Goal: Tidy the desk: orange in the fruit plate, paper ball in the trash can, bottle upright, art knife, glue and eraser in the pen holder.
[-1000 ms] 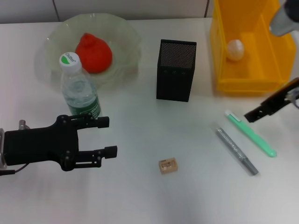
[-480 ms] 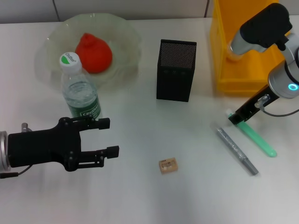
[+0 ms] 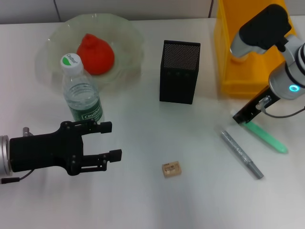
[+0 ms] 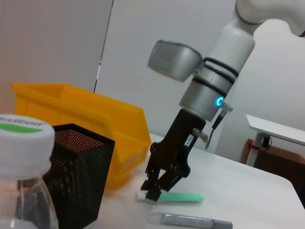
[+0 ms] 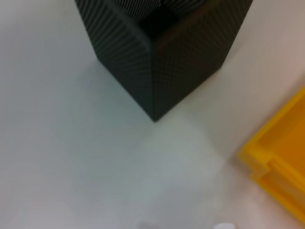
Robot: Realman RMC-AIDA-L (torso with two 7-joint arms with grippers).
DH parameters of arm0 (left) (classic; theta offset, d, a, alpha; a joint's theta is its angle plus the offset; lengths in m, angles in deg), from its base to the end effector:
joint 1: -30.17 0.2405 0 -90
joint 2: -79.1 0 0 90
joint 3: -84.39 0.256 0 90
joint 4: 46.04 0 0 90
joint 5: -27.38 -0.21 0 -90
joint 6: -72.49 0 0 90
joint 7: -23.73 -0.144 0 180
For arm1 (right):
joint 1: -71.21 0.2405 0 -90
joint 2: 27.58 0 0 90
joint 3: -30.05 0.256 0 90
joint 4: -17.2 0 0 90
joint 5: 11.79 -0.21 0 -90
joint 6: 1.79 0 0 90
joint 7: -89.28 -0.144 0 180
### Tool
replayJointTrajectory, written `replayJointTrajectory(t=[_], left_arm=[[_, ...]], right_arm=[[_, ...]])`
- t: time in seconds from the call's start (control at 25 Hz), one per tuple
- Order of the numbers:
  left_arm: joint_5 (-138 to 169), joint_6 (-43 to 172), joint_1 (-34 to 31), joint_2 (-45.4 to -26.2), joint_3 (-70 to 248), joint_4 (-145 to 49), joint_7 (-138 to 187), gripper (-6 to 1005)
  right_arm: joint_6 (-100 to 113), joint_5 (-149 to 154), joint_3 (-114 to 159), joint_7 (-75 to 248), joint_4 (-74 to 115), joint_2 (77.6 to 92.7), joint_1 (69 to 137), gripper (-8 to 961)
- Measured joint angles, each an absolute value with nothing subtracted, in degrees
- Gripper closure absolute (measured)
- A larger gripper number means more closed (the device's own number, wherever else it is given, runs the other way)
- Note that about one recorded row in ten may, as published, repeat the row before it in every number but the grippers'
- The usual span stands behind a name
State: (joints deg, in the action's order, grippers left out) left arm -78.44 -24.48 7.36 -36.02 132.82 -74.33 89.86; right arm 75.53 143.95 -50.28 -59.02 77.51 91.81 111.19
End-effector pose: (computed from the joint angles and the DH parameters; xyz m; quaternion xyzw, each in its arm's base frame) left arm -0.2932 0.2685 -0.0069 -0.9400 -0.1822 -0.2791 0.0724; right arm 0.2140 0.3805 -0.0266 -0.8872 0.3457 -0.2221 0.2097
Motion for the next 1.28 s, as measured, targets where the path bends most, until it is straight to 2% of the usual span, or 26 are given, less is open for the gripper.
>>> replayJointTrajectory(t=[0.08,0.32,0.52,0.64,0.84,0.92,0.96,1.0,1.04,1.28], left_arm=[[-78.4,-24.3,7.4,-35.96,132.8,-74.2,89.9,214],[-78.4,-24.3,7.5,-35.88,132.8,-74.2,89.9,213],[-78.4,-24.3,7.6,-35.87,132.8,-74.2,89.8,213],[-78.4,-24.3,7.8,-35.95,132.8,-74.3,89.6,213],[-78.4,-24.3,7.8,-36.12,132.8,-74.3,89.6,213],[-78.4,-24.3,7.8,-36.25,132.8,-74.3,89.6,213],[-78.4,-24.3,7.8,-36.30,132.8,-74.3,89.6,213],[-78.4,-24.3,7.9,-36.33,132.8,-74.3,89.6,213],[-78.4,-24.3,7.9,-36.40,132.8,-74.3,89.6,213],[-78.4,-24.7,8.3,-36.47,132.5,-74.3,89.7,213]], right_arm=[[76.6,143.6,-49.9,-59.0,80.3,91.78,110.4,786],[85.9,136.1,-41.2,-55.6,94.9,91.42,106.6,785],[89.2,121.5,-27.3,-49.4,96.0,91.41,106.1,785],[88.0,106.4,-18.1,-42.3,86.3,90.95,106.7,776],[83.7,81.0,-10.7,-16.2,59.5,89.70,108.2,762],[81.3,73.8,-10.6,-2.2,50.6,90.08,108.7,756],[78.4,69.8,-10.9,9.8,45.2,91.17,109.3,753],[78.4,69.8,-10.9,9.8,45.2,91.17,109.3,750],[76.3,68.6,-11.2,16.9,42.2,91.82,110.1,747],[68.4,68.8,-14.0,27.9,33.1,91.82,114.3,729]])
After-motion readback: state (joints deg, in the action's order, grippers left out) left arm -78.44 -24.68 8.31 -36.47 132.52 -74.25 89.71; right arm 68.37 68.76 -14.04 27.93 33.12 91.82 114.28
